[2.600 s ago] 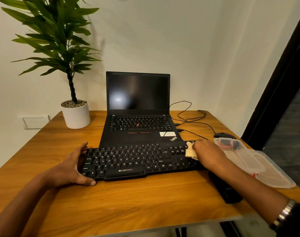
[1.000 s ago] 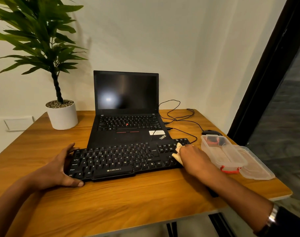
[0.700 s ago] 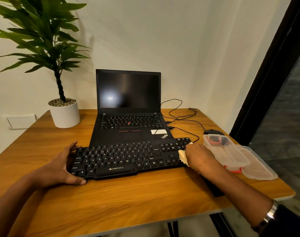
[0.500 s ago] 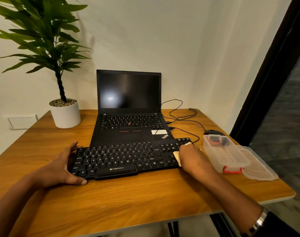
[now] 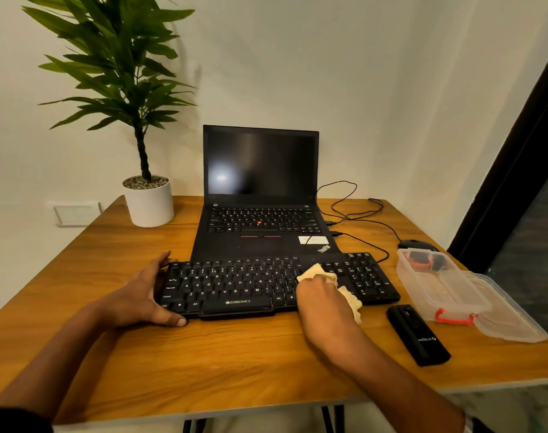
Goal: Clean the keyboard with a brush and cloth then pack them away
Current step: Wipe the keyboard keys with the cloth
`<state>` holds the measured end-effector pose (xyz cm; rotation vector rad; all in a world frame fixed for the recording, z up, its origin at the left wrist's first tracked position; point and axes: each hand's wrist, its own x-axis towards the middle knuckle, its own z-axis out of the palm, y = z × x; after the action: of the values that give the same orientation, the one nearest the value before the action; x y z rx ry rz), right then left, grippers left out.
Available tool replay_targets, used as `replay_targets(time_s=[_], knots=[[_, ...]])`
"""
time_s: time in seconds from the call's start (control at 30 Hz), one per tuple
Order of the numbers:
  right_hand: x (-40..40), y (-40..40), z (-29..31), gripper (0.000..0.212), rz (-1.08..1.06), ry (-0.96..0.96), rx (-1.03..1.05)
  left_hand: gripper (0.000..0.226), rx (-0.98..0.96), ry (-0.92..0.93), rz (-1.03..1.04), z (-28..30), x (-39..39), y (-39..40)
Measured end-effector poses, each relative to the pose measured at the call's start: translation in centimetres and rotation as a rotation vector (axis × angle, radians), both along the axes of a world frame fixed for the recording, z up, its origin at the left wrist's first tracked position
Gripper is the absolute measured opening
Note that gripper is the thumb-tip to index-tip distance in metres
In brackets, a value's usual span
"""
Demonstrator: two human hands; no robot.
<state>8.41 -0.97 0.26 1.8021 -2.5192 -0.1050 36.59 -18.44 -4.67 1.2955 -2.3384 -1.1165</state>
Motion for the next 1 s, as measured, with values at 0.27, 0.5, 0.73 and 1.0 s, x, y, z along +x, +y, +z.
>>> replay_targets(time_s=[0.27, 0.5, 0.73, 1.0], knots=[[5.1, -0.7, -0.5, 0.045, 0.159, -0.011, -0.048, 0.155, 0.020, -0.041, 0.019, 0.4, -0.1, 0.3], [9.1, -2.2, -0.4, 0.044, 0.325, -0.024, -0.044, 0.155, 0.021, -0.065, 0.033, 0.7, -0.1, 0.6], [8.9, -3.1, 0.3, 0.055, 0.492, -0.522, -0.320, 0.152, -0.001, -0.086, 0.030, 0.7, -0.1, 0.6], [2.6, -4.0, 2.5, 0.025, 0.193, -1.081, -0.576, 0.152, 0.059, -0.129, -0.002, 1.6, -0.7, 0.7]])
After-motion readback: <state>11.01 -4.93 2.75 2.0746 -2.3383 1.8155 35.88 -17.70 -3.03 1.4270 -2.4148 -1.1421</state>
